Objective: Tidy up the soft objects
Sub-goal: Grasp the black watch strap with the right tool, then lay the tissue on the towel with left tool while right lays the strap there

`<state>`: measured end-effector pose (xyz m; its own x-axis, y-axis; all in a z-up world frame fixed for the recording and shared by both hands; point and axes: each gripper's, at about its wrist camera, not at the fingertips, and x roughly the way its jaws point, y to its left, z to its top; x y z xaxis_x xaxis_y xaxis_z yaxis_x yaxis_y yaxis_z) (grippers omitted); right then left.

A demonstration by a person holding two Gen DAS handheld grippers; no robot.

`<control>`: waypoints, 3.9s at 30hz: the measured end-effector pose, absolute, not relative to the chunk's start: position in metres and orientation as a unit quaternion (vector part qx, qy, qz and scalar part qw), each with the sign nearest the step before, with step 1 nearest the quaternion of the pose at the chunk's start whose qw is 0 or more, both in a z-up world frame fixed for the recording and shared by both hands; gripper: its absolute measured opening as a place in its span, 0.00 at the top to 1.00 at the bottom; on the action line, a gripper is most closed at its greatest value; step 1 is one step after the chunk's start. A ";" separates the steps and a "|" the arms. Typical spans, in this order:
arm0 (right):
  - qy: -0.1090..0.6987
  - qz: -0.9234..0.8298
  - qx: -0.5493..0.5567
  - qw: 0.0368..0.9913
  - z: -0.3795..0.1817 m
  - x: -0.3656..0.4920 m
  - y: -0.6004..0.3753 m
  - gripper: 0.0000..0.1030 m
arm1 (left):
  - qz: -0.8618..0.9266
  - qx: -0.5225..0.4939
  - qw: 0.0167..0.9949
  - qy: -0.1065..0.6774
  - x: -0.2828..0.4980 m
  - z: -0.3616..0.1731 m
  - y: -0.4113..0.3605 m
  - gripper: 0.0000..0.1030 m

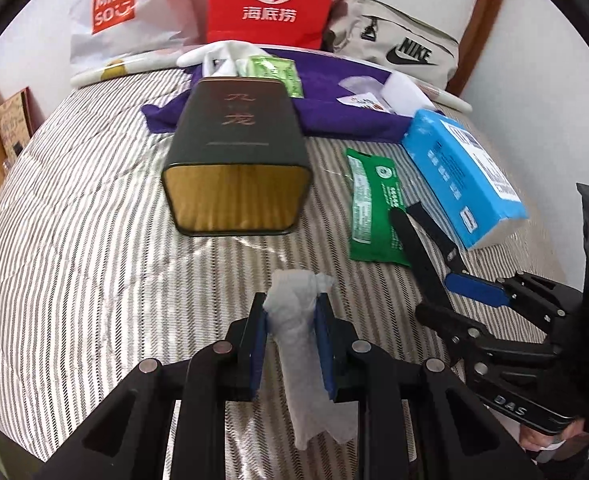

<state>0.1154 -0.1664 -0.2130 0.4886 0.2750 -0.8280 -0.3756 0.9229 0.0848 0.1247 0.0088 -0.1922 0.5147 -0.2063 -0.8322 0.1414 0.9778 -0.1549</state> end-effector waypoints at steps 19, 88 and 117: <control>0.451 0.200 -0.032 0.869 -0.213 0.121 -0.167 0.80 | -0.097 -0.065 0.870 0.480 0.118 -0.191 0.030 0.79; 0.373 0.177 0.009 0.911 -0.088 0.190 -0.252 0.80 | -0.094 -0.087 0.894 0.429 0.221 -0.085 0.025 0.79; 0.429 0.193 -0.036 0.882 -0.130 0.370 -0.217 0.80 | -0.097 -0.106 0.868 0.475 0.389 -0.121 0.016 0.79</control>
<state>0.3697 -0.2170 -0.1304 0.5576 0.3104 -0.7699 -0.3714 0.9227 0.1030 0.3887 0.0161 -0.1214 0.5299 -0.2691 -0.8042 0.0675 0.9587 -0.2764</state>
